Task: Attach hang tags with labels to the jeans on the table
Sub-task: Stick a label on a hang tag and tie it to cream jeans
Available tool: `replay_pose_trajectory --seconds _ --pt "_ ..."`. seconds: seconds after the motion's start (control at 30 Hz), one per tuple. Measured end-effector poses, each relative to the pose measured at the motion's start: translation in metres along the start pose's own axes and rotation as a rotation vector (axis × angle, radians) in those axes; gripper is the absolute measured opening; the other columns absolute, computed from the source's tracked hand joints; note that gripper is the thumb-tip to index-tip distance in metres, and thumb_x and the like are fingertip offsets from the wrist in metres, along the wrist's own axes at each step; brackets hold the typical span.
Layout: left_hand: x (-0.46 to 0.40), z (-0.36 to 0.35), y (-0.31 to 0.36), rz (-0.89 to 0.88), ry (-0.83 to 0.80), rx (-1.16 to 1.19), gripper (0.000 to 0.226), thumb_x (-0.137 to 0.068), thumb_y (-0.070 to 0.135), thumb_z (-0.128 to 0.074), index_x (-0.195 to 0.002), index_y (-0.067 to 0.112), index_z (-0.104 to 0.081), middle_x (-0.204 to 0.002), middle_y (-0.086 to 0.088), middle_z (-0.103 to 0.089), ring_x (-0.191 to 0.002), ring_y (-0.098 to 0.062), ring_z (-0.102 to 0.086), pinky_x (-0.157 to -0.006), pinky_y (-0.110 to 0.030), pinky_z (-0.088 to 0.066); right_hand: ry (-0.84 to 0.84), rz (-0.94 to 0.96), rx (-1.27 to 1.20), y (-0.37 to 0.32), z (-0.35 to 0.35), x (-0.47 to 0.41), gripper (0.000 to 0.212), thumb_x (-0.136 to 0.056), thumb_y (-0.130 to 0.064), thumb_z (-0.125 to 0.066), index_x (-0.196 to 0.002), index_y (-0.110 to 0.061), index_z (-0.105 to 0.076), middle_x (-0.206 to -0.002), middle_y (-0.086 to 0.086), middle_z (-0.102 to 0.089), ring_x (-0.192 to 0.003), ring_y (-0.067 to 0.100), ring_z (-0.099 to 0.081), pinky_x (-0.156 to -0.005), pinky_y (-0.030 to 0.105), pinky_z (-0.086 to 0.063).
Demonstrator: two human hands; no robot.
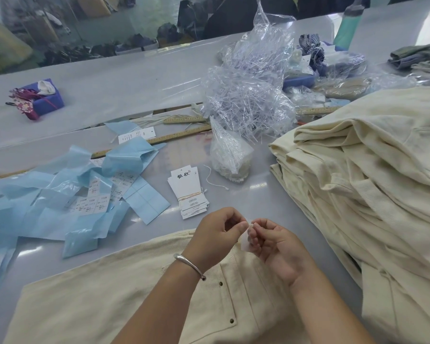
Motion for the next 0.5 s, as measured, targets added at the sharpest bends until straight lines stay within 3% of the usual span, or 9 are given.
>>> replay_pose_trajectory --seconds 0.23,0.4,0.5 --pt "-0.0017 -0.0032 -0.0014 0.025 -0.012 -0.051 0.016 -0.088 0.015 -0.065 -0.075 0.023 -0.063 -0.069 0.002 -0.061 -0.065 -0.012 -0.053 -0.069 -0.038 -0.049 -0.085 -0.024 -0.051 0.0007 -0.0034 -0.0021 0.006 -0.077 0.003 -0.057 -0.079 -0.003 -0.058 -0.06 0.009 -0.053 -0.053 0.016 -0.049 -0.05 0.024 -0.045" --pt "-0.0027 -0.0021 -0.0043 0.044 -0.018 -0.087 0.018 -0.088 0.016 -0.066 -0.073 0.026 -0.062 -0.066 0.01 -0.06 -0.062 -0.007 -0.053 -0.063 -0.022 -0.044 -0.117 -0.03 -0.069 0.0012 -0.0063 -0.0015 0.006 -0.076 0.003 -0.057 -0.074 -0.003 -0.059 -0.059 0.009 -0.049 -0.051 0.017 -0.044 -0.046 0.023 -0.043" --pt "-0.0036 -0.0023 -0.0053 0.052 -0.012 -0.078 0.015 -0.088 0.016 -0.066 -0.075 0.022 -0.063 -0.068 0.006 -0.06 -0.064 -0.01 -0.054 -0.064 -0.025 -0.045 -0.11 -0.026 -0.033 -0.0001 -0.0063 -0.0024 0.006 -0.075 0.001 -0.058 -0.075 -0.005 -0.06 -0.059 0.008 -0.049 -0.051 0.017 -0.043 -0.048 0.022 -0.044"
Point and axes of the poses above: each hand's wrist, its own x-axis away from the middle knuckle, its own z-axis out of the back of the hand, y = z × x, the point moved 2 cm from there along -x, towards the middle knuckle
